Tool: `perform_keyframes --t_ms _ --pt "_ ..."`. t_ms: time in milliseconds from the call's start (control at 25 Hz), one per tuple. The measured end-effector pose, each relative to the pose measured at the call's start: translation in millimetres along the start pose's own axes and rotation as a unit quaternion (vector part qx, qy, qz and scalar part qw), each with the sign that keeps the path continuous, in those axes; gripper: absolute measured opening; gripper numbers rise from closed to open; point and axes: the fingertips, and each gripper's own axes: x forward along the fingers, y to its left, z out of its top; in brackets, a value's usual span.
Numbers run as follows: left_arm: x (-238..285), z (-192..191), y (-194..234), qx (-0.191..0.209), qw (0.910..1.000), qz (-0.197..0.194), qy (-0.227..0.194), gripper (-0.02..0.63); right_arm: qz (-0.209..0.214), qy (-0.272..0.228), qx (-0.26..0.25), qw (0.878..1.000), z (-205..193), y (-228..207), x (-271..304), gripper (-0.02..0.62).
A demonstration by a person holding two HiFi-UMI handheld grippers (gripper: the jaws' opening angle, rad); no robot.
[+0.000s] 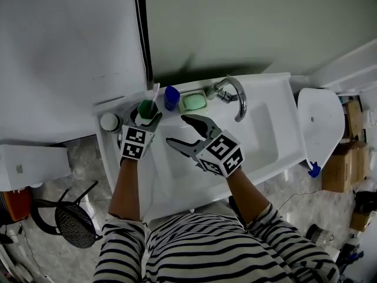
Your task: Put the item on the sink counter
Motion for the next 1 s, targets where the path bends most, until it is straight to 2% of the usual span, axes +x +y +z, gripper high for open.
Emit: perform_keyframes --t_ms 720,1000 --pt "38.2 -39.1 15.7 -0.025 0.9994 0.022 0.006 0.304 -0.030 0.010 0.014 0.999 -20.6 -19.1 -31.0 0.318" --pt "39.2 -38.4 18.4 -0.030 0.9992 0.024 -0.014 0.307 -0.036 0.010 0.008 0.999 -19.3 -21.5 -33.8 0.318"
